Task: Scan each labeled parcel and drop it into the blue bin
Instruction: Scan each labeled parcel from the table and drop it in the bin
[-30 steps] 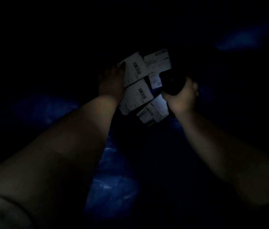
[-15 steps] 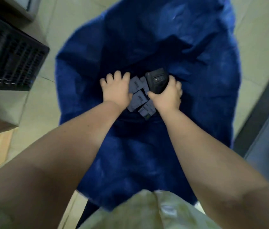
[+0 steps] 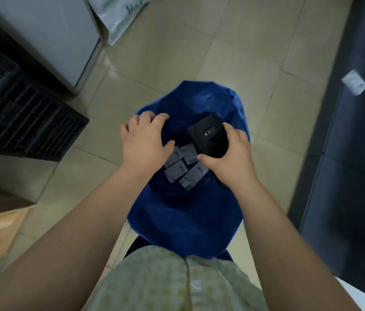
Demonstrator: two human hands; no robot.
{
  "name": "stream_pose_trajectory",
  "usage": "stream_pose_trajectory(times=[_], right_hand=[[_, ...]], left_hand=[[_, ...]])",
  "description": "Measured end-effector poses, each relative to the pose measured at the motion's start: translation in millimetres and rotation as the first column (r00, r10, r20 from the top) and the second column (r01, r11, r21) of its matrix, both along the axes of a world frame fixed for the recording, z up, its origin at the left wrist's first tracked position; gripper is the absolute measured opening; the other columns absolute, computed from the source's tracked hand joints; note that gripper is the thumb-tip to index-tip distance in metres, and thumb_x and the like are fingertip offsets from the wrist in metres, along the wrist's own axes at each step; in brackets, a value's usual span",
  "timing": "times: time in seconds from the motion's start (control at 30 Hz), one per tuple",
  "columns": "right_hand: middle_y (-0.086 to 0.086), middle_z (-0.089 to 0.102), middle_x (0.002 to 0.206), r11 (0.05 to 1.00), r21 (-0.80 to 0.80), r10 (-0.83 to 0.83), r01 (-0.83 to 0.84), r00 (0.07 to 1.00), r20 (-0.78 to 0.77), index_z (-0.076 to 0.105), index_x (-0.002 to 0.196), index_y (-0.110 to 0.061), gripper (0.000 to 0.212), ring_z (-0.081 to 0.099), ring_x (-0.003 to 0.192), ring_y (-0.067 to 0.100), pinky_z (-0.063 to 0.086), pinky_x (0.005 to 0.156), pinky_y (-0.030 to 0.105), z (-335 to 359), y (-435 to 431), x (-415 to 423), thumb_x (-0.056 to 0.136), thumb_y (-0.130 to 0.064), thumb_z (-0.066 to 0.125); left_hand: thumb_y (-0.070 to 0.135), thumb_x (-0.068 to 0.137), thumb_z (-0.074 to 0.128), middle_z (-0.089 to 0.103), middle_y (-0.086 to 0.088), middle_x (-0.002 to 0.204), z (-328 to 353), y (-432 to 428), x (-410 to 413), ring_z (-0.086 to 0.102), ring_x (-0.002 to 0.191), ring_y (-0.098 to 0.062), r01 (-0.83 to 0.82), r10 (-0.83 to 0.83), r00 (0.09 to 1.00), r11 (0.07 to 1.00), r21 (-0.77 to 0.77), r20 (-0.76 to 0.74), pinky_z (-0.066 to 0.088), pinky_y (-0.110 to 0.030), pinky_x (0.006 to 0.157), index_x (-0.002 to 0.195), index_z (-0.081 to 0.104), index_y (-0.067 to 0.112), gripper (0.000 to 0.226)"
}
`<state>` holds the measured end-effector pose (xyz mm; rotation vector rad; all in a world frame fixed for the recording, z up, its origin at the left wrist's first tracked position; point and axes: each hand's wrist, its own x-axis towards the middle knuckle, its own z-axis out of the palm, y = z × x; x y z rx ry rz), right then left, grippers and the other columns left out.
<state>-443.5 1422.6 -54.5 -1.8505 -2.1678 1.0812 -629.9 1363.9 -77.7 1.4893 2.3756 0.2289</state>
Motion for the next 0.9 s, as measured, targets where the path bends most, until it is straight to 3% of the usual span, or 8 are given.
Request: stream_pose_trajectory(times=[0.27,0.47,0.63,0.77,0.9], right_hand=[[0.000,0.041,0.142,0.991,0.133,0.041,-0.032,0.997,-0.064,0.037,0.151,-0.022,0.096,0.037,0.134,0.020,0.037,0.110,0.036,92.1,2.3,-0.3,0.070,-0.035,0.085],[-0.002,0.044,0.130,0.945,0.209,0.272,-0.251,0.959,-0.076,0.044,0.140,-0.026,0.079,0.039,0.126,0.023,0.040,0.104,0.042,144.1,-1.0,1.1,0.072,-0.035,0.083],[-0.003,0.044,0.126,0.843,0.270,0.504,-0.465,0.858,-0.094,0.045,0.137,-0.026,0.074,0.038,0.123,0.021,0.039,0.102,0.040,178.8,-14.9,14.1,0.073,-0.032,0.082],[-0.005,0.045,0.119,0.692,0.346,0.694,-0.634,0.716,-0.075,0.048,0.131,-0.028,0.068,0.042,0.117,0.022,0.043,0.097,0.039,198.1,-38.7,27.2,0.071,-0.035,0.080],[-0.005,0.042,0.130,0.516,0.377,0.841,-0.769,0.539,-0.052,0.037,0.145,-0.028,0.083,0.039,0.122,0.021,0.042,0.103,0.045,198.7,-87.6,34.2,0.072,-0.037,0.076]], left_hand=[[0.047,0.086,0.067,0.047,-0.002,0.140,100.2,-6.9,-7.4,0.038,0.129,-0.028,-0.049,0.052,0.999,0.987,0.152,-0.014,0.027,-0.046,0.106,0.140,0.048,0.032,0.059],[0.046,0.086,0.065,0.045,0.000,0.141,155.3,-35.8,13.8,0.036,0.131,-0.025,-0.212,0.231,0.968,0.961,0.176,-0.096,0.028,-0.044,0.106,0.143,0.042,0.033,0.063],[0.045,0.082,0.067,0.050,0.000,0.135,182.8,-87.2,58.3,0.041,0.126,-0.029,-0.461,0.517,0.833,0.846,0.268,-0.197,0.028,-0.046,0.103,0.142,0.043,0.030,0.065],[0.045,0.082,0.068,0.051,0.000,0.136,199.8,-144.6,101.3,0.042,0.127,-0.028,-0.652,0.722,0.673,0.682,0.331,-0.161,0.029,-0.046,0.105,0.141,0.046,0.030,0.065],[0.050,0.082,0.068,0.050,-0.001,0.139,205.3,-217.1,143.2,0.041,0.130,-0.030,-0.816,0.871,0.474,0.489,0.307,-0.127,0.033,-0.048,0.106,0.142,0.044,0.034,0.066]])
